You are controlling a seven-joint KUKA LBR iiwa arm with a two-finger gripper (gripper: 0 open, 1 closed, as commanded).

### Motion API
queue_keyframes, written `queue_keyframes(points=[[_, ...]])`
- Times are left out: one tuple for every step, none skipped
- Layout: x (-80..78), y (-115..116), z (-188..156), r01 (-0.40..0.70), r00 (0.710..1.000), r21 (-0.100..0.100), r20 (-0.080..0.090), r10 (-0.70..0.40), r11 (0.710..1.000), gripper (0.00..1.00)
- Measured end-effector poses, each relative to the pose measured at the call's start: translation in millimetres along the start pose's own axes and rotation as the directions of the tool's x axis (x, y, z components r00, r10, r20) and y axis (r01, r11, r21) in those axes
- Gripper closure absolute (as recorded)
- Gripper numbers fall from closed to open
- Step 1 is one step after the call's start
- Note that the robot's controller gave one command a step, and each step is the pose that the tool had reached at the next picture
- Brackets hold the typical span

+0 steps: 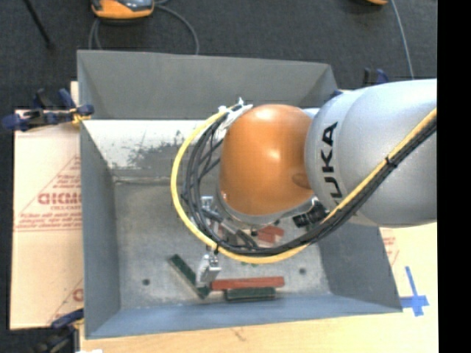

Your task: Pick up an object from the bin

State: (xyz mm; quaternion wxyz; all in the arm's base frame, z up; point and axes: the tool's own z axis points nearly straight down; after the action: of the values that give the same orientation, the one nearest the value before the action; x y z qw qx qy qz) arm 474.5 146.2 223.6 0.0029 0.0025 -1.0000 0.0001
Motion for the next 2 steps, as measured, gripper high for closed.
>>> queue_keyframes(points=[[-1.8,-0.8,-3.9,-0.004,1.0,-0.002,0.008,0.004,1.0,0.0],[-8.1,-16.5,42.7,0.057,0.998,-0.001,0.015,-0.057,0.998,0.0]])
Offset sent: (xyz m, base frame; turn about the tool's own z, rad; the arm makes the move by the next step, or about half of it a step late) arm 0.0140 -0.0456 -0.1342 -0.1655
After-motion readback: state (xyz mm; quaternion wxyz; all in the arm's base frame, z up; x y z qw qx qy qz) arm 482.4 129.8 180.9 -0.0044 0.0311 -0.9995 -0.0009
